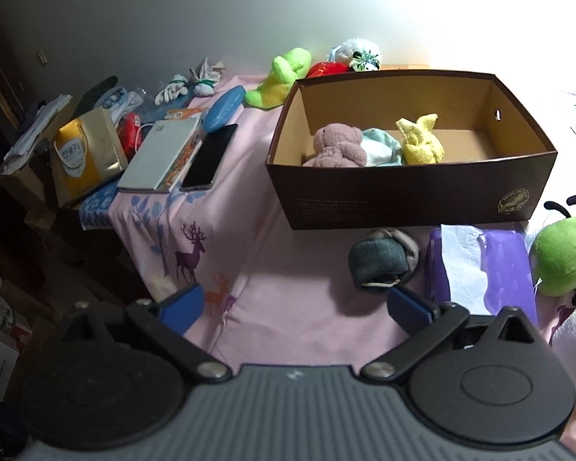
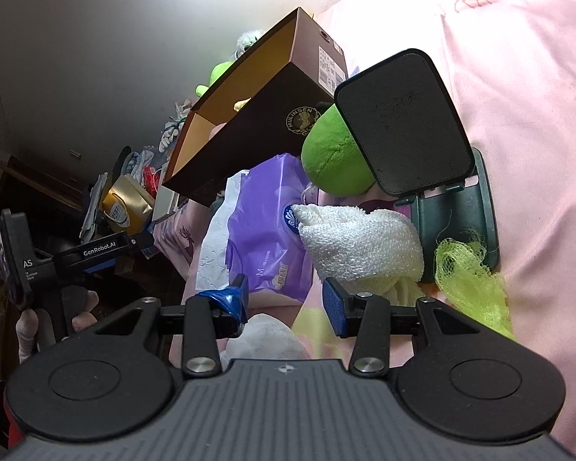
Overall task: Organize soft objects
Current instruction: 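Withdraw the left tool while the right tool moves toward the yellow-green mesh sponge, then close the right tool on the yellow-green mesh sponge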
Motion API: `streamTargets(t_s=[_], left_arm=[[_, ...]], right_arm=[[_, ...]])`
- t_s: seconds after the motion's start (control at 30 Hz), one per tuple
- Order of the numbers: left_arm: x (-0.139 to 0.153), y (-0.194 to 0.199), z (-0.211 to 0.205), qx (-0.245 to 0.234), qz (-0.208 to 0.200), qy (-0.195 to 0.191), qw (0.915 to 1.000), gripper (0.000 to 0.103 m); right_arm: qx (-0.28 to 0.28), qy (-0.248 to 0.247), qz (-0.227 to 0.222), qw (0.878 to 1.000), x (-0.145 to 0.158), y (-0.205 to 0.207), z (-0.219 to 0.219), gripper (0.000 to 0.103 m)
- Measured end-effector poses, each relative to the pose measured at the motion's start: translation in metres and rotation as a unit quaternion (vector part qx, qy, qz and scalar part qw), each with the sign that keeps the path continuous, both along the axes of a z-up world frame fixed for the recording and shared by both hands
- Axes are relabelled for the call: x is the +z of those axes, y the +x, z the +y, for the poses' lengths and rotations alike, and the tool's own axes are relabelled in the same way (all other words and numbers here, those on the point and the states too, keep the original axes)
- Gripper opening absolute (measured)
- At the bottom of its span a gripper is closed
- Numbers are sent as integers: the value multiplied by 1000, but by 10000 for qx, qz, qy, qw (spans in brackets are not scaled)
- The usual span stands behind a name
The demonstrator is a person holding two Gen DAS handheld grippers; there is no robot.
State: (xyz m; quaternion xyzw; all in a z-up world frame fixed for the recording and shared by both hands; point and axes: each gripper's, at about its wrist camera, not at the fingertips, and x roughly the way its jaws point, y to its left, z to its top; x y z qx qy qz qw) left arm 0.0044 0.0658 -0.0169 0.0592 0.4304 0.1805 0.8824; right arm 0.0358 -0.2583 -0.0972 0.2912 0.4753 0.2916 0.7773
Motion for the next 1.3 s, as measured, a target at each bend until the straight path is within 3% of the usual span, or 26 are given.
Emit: streamTargets(t_s=[0.5,0.77,1.0,1.3], left_arm=[[-10,-27,-42,-278,297,43,9992,102],[-21,-47,-47,-626,426,-252,9968,103],[-34,-60,-44,-954,579,-848,9901,103],[-38,-69,-55,-1317,589,-953,9849,103]], right_arm=[[-276,-27,-12,9996,-5,-23,-26,27],[-600,-379,60,9975,-15,-38,-52,27],[-868,-538,235,9945,-25,-46,-68,27],[-702,-816,154,9941,-36,-41,-45,28]])
